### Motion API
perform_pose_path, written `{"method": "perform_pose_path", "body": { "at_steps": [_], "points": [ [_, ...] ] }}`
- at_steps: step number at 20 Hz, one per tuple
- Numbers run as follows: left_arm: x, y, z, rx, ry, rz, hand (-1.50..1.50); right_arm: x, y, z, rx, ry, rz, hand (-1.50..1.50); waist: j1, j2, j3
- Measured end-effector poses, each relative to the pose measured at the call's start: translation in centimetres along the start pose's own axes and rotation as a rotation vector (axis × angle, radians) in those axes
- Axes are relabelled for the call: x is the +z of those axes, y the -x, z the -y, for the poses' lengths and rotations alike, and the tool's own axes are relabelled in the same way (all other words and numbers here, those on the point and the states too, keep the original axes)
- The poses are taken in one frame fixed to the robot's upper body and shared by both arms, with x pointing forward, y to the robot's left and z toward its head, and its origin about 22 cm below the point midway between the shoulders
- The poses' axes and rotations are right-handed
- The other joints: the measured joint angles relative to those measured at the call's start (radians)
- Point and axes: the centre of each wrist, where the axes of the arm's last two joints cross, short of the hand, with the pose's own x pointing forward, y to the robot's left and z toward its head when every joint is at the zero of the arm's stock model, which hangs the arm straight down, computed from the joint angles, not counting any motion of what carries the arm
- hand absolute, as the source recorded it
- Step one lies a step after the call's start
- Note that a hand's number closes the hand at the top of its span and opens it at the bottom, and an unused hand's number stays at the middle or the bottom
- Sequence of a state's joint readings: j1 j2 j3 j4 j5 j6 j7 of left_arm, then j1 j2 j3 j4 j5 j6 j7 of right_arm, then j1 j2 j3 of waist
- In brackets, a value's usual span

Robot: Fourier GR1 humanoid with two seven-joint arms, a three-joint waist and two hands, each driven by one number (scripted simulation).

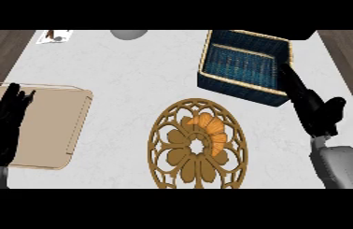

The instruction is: Pick the croissant from the placemat and place it in the basket

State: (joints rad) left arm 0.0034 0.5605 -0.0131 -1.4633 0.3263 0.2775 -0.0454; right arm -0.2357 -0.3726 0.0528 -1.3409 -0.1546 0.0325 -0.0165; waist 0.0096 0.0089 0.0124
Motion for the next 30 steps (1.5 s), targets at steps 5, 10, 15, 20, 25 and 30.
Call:
{"method": "perform_pose_path", "body": {
  "at_steps": [5,10,15,20,25,30],
  "points": [
    [1.5,2.6,2.9,0.022,0.120,-0.150,0.00,-3.0,-3.8,-7.1,-0.164,-0.369,0.167,1.50,0.037,0.010,-0.007],
    [3.2,4.6,5.5,0.032,0.254,-0.298,0.00,-2.8,-8.6,-16.1,-0.249,-0.922,0.412,-1.50,0.073,0.011,-0.006],
    [4.1,5.2,5.8,0.018,0.250,-0.372,0.00,1.1,-9.8,-20.8,-0.150,-1.167,0.536,-1.50,0.018,-0.012,0.000],
    [4.7,5.4,5.2,0.009,0.232,-0.412,0.00,0.8,-13.6,-19.0,0.208,-1.066,0.661,-1.50,-0.012,-0.024,0.002],
    [4.8,5.4,4.9,0.003,0.229,-0.415,0.00,-0.7,-19.2,-15.0,0.563,-0.931,0.751,-1.50,-0.018,-0.023,0.001],
    [4.8,5.3,5.3,0.007,0.231,-0.412,0.00,-2.1,-25.2,-10.8,0.800,-0.900,0.770,-1.50,-0.012,-0.019,0.001]
  ]
}}
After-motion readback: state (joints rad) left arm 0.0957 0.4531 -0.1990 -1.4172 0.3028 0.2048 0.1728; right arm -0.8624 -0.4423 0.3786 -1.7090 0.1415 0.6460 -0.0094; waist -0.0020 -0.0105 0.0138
